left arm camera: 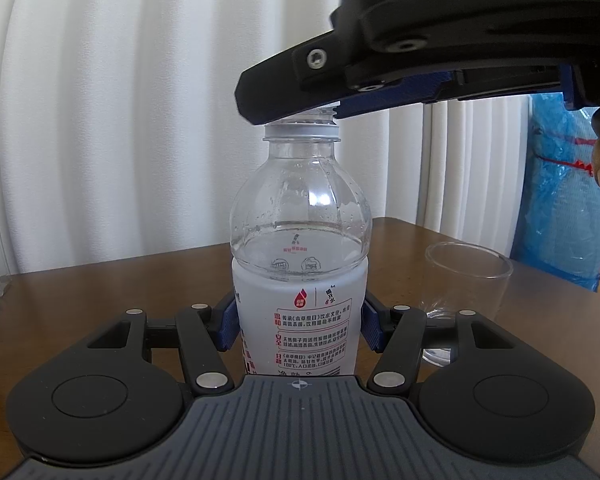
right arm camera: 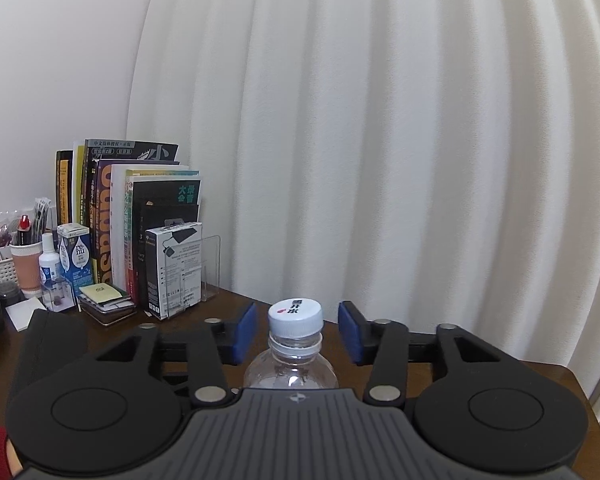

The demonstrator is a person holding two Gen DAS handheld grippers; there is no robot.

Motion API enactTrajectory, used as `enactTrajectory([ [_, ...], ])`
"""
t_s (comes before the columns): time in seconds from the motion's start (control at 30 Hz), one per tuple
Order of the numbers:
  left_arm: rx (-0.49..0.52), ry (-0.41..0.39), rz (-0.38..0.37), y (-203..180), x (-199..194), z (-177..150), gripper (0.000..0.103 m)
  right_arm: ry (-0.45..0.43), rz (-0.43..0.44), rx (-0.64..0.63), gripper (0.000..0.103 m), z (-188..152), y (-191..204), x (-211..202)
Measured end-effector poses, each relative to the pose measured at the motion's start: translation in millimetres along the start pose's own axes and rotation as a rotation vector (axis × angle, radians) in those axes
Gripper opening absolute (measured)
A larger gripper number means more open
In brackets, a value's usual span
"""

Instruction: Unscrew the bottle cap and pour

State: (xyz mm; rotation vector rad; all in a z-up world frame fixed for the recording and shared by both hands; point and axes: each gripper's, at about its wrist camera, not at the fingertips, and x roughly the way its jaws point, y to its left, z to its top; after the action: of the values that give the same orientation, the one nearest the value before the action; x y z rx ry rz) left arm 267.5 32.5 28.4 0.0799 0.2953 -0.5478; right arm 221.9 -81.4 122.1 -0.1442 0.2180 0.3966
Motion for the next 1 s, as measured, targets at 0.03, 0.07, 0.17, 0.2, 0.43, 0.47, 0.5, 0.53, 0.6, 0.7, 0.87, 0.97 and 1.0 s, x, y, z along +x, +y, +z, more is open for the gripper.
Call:
enactTrajectory([
  [0.03,0.0,0.0,0.0,-1,1,0,0.058,0.002,0.011,-0.009,0.051,1,-2,-1],
  [0.07,0.001,0.001,0.0,0,2,0,0.058,0.004,0.032,-0.031,0.052,3,-5,-1],
  [0.17,0.005,0.003,0.0,-3,4,1,0.058,0.014,0.095,-0.124,0.054,11,-12,-1],
  [0.2,0.004,0.003,0.0,-4,4,1,0.058,0.02,0.119,-0.155,0.054,14,-14,0],
  [0.43,0.005,0.008,0.003,-12,10,0,0.058,0.044,0.276,-0.284,0.053,25,-19,3],
  [0.47,0.005,0.009,0.003,-12,11,0,0.058,0.049,0.278,-0.289,0.052,25,-18,5],
  [0.5,0.006,0.01,0.003,-13,12,0,0.058,0.055,0.28,-0.298,0.052,26,-18,7],
  [0.53,0.006,0.011,0.003,-14,13,0,0.058,0.061,0.284,-0.305,0.051,26,-18,9],
  [0.6,0.007,0.013,0.003,-16,15,0,0.058,0.069,0.291,-0.305,0.042,26,-18,11],
  [0.7,0.005,0.015,0.002,-16,18,0,0.058,0.081,0.301,-0.285,0.034,26,-19,15],
  [0.87,0.003,0.018,0.001,-14,23,-2,0.058,0.076,0.308,-0.204,0.032,24,-27,18],
  [0.97,0.002,0.014,0.001,-14,24,-1,0.058,0.065,0.318,-0.139,0.032,21,-35,20],
  [1.0,0.001,0.012,0.001,-12,23,-1,0.058,0.059,0.323,-0.119,0.032,20,-37,20],
])
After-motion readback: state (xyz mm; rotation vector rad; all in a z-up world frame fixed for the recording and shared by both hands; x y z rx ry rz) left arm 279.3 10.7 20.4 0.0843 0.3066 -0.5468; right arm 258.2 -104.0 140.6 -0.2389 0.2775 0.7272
